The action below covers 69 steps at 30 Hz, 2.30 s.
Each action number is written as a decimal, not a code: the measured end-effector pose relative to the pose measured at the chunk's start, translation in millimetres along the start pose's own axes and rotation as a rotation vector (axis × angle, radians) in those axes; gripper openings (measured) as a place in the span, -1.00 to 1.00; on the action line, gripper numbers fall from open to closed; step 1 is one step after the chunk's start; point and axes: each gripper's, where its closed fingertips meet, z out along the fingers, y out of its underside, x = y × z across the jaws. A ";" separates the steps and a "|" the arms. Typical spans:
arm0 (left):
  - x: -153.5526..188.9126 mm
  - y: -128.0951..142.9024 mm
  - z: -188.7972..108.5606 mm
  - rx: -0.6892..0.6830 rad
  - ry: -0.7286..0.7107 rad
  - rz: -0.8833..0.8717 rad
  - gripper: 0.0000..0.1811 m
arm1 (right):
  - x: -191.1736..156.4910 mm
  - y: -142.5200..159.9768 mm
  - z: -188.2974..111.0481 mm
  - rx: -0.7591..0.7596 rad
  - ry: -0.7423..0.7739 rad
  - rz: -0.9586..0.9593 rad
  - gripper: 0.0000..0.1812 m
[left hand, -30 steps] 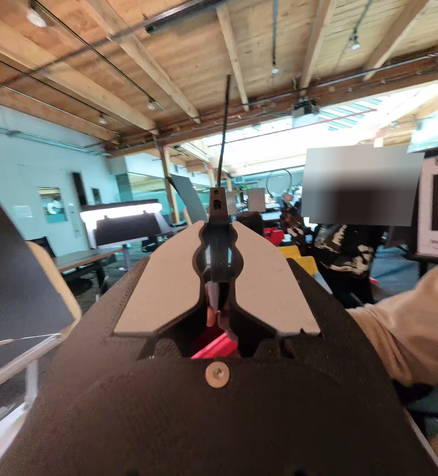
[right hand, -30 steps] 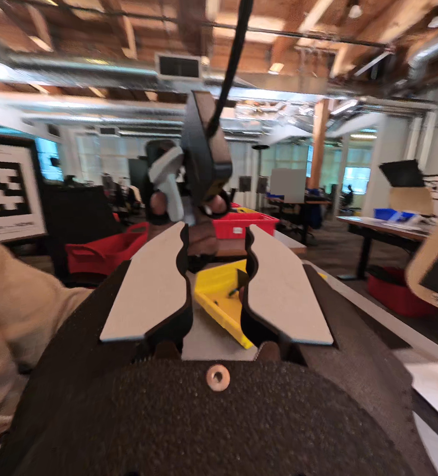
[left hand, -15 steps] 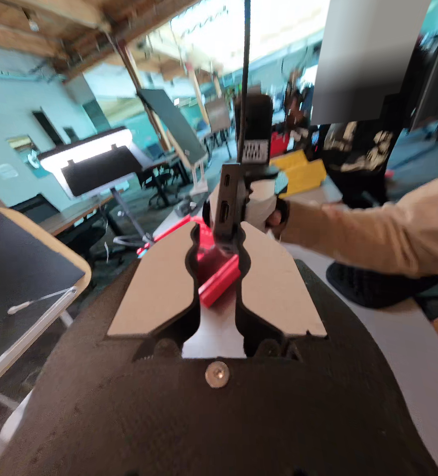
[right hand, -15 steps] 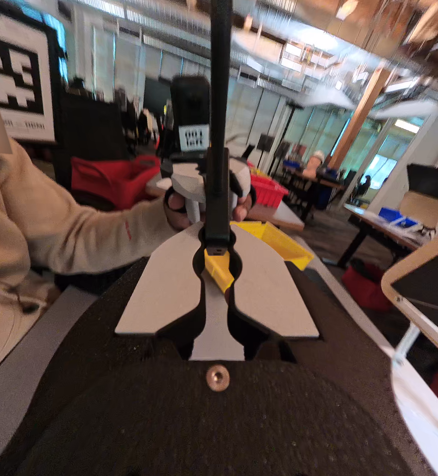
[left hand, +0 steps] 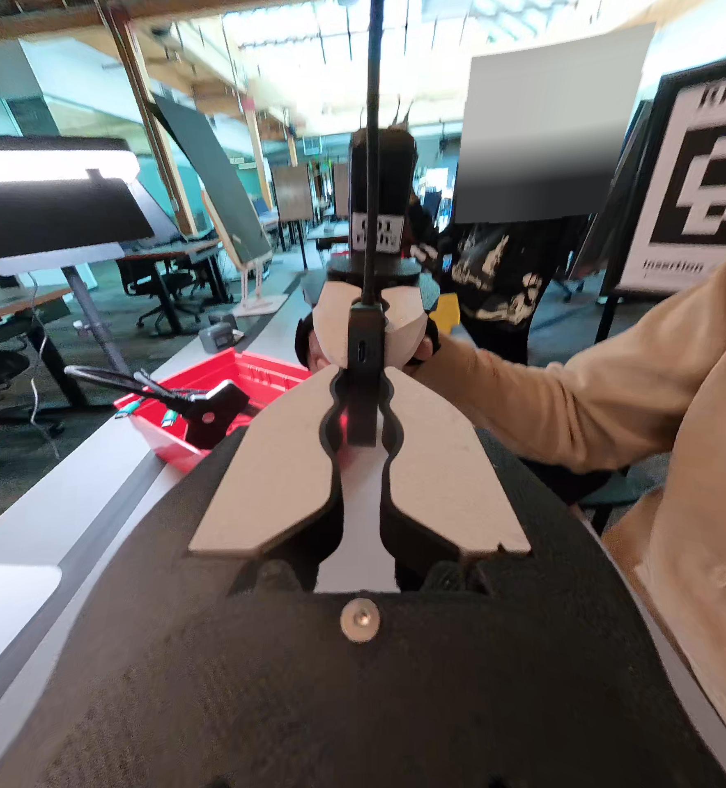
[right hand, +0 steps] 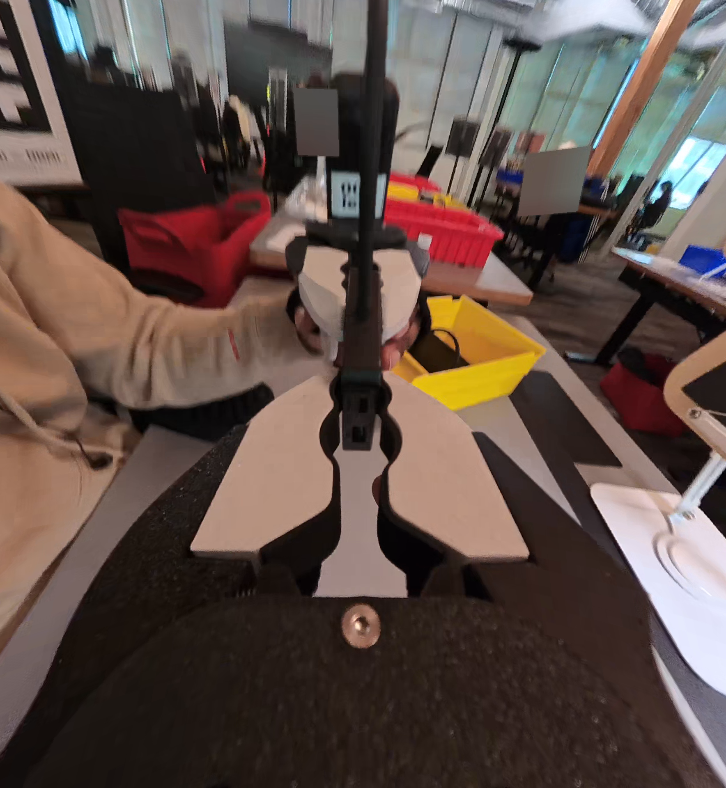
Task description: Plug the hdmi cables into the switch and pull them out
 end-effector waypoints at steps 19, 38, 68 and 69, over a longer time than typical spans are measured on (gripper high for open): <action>-13.8 -17.8 -3.1 0.211 -0.052 -0.085 -0.84 | 16.6 -25.4 6.4 0.211 0.080 0.084 -0.85; -147.6 73.0 -254.8 -0.744 -1.084 0.129 -0.72 | 45.8 -29.1 -35.9 0.261 0.213 0.126 -0.85; -127.3 -4.7 -236.3 -0.499 -1.232 0.167 -0.92 | 54.5 -35.5 -62.8 0.315 0.253 0.142 -0.86; -121.4 0.5 -210.4 -0.471 -1.118 0.097 -0.93 | 55.3 -36.5 -65.2 0.323 0.258 0.144 -0.86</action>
